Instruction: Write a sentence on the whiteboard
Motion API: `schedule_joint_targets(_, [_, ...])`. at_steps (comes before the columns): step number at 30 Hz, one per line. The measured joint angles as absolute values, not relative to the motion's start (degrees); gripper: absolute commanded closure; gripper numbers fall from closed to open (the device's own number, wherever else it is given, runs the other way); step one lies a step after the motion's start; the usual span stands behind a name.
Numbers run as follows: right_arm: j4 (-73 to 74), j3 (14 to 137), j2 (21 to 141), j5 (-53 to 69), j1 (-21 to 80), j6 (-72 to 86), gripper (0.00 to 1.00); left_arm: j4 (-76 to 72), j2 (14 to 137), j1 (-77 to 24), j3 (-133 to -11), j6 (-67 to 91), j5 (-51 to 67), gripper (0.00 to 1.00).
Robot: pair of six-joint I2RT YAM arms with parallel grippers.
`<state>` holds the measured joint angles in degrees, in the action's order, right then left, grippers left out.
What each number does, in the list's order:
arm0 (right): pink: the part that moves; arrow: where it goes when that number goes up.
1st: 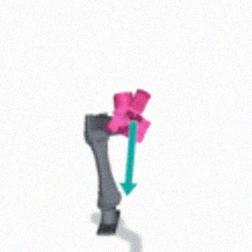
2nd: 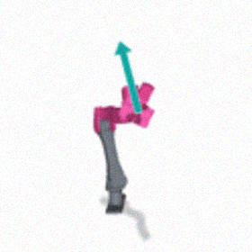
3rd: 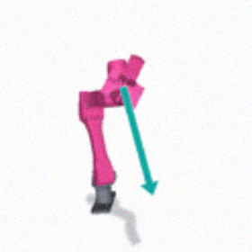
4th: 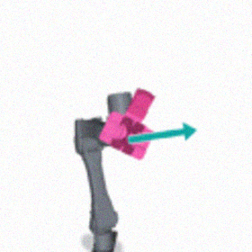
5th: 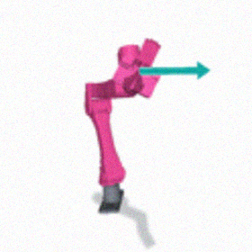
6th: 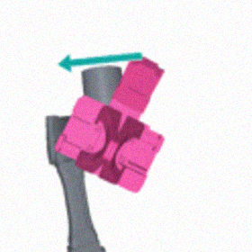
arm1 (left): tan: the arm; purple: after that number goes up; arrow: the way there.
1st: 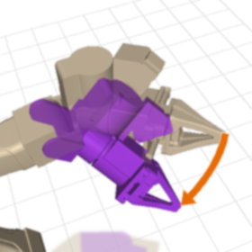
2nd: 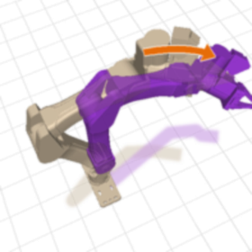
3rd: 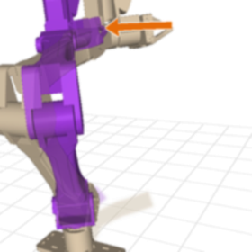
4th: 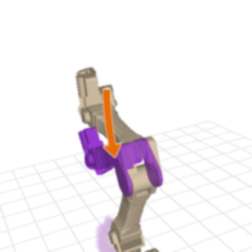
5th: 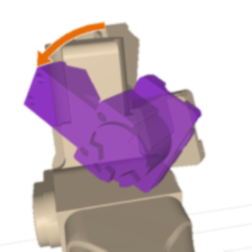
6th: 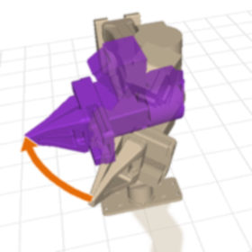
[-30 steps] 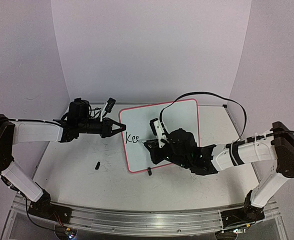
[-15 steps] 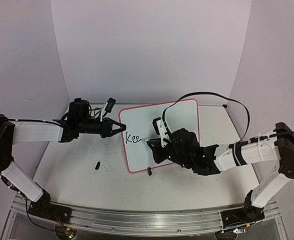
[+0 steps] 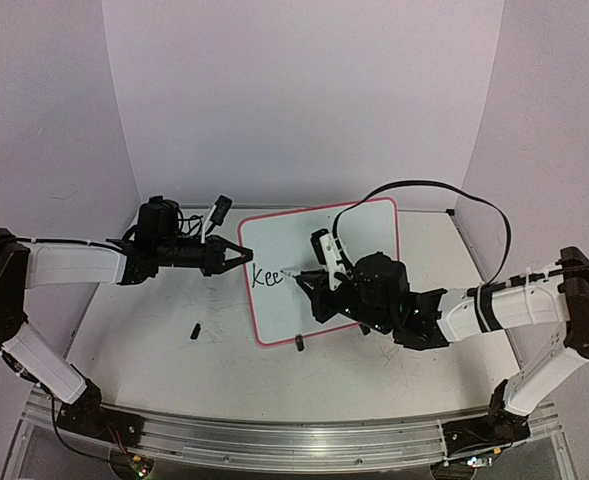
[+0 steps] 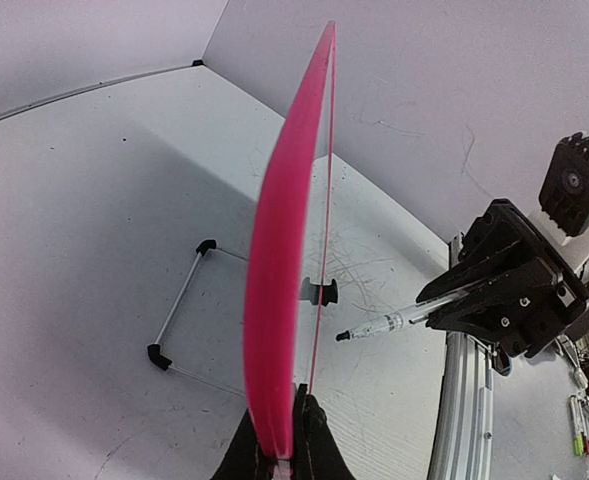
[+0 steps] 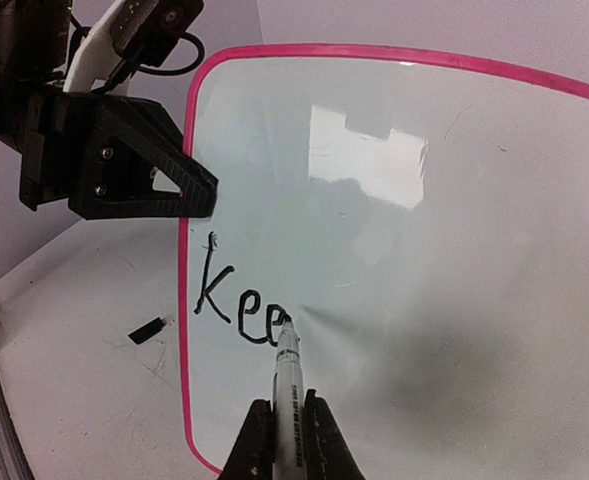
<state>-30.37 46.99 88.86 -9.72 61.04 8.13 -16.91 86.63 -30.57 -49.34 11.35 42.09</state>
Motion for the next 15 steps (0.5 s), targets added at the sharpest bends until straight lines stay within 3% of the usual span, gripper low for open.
schedule_joint_targets(15, [-28.9,49.1,91.0,-12.5,61.0,8.1,1.0,-16.5,86.3,-30.7,-49.3,10.8,42.0,1.0])
